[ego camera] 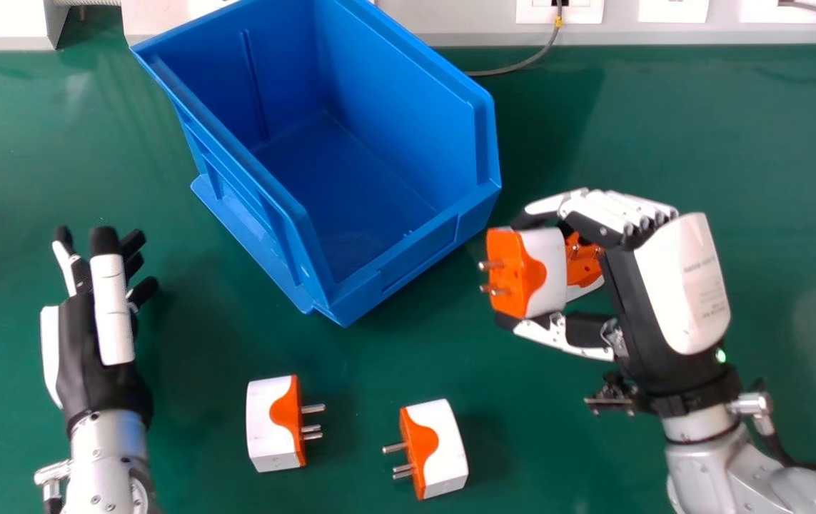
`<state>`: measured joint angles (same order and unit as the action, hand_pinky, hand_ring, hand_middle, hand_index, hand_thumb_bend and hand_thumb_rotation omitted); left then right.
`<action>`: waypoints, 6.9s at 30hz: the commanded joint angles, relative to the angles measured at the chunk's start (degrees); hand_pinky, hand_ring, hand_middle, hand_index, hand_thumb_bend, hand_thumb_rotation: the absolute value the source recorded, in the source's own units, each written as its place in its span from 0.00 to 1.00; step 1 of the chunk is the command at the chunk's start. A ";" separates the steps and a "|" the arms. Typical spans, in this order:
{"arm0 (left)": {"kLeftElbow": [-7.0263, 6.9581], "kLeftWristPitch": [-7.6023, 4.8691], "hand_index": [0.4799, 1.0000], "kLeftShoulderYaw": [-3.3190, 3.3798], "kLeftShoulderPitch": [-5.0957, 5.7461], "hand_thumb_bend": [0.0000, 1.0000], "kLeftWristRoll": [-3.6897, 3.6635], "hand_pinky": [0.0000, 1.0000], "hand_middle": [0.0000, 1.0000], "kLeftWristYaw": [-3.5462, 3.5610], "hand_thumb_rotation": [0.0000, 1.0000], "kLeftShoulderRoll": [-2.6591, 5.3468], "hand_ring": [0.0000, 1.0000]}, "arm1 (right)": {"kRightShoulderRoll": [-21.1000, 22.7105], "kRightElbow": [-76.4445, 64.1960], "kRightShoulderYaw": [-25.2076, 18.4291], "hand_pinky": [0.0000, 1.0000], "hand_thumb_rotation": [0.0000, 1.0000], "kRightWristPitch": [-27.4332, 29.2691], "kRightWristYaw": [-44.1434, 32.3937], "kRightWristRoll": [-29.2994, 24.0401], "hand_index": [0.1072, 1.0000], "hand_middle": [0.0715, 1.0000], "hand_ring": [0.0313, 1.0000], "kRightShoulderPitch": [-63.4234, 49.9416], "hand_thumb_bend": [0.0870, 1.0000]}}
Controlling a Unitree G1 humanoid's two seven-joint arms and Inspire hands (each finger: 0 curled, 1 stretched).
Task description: Pick all objects and put in blue box
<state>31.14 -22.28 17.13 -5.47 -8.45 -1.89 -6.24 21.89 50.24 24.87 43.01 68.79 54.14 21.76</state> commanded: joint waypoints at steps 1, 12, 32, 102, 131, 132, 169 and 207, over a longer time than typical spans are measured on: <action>0.93 -1.79 0.91 -0.06 -1.56 0.96 0.61 0.84 0.86 -0.36 0.97 -0.38 0.90 | -0.94 -2.75 -1.11 0.35 0.00 -0.81 0.56 -1.79 0.39 0.48 0.43 2.21 0.45; 7.21 -3.56 0.91 -0.40 -5.86 0.94 1.04 0.84 0.86 -0.98 0.97 -0.71 0.90 | -6.69 -5.68 -2.03 0.35 0.00 -4.65 -6.44 -5.00 0.38 0.48 0.44 11.85 0.45; 12.29 -5.41 0.91 -0.81 -8.82 0.93 1.05 0.84 0.87 -1.02 0.98 -0.85 0.90 | -11.21 8.28 3.99 0.34 0.00 -16.40 -18.62 -2.49 0.39 0.48 0.44 31.15 0.45; 12.79 -6.34 0.91 -1.67 -8.92 0.94 1.52 0.85 0.86 -1.10 0.99 -1.19 0.90 | -7.48 -9.21 10.50 0.94 0.23 -31.73 -25.91 0.98 0.88 1.00 1.00 25.32 1.00; 5.01 -3.43 0.91 -1.36 -4.34 0.93 1.02 0.85 0.86 -0.29 0.99 -2.18 0.90 | 8.31 -4.41 8.44 0.77 0.83 18.09 -2.68 5.33 0.94 0.90 0.88 0.59 1.00; 4.53 -3.23 0.91 -1.32 -4.09 0.93 1.04 0.85 0.86 -0.26 0.99 -2.29 0.90 | 8.30 -3.80 8.98 0.77 0.83 18.47 -3.09 5.85 0.94 0.90 0.88 0.61 1.00; -0.86 -1.50 0.91 -0.79 -0.50 0.94 1.03 0.85 0.87 0.67 0.98 -3.62 0.90 | 8.49 -17.28 6.48 0.66 0.55 8.91 -41.22 -2.02 0.83 0.81 0.77 -8.94 0.87; -3.78 0.17 0.91 -0.73 0.84 0.93 0.93 0.84 0.87 1.00 0.99 -3.55 0.90 | 9.97 -31.42 5.10 0.63 0.50 -9.64 -62.26 -1.93 0.86 0.86 0.82 -14.80 0.86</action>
<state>28.80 -21.86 16.20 -4.77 -7.38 -1.10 -9.58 30.75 18.76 30.32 36.57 7.89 50.74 8.04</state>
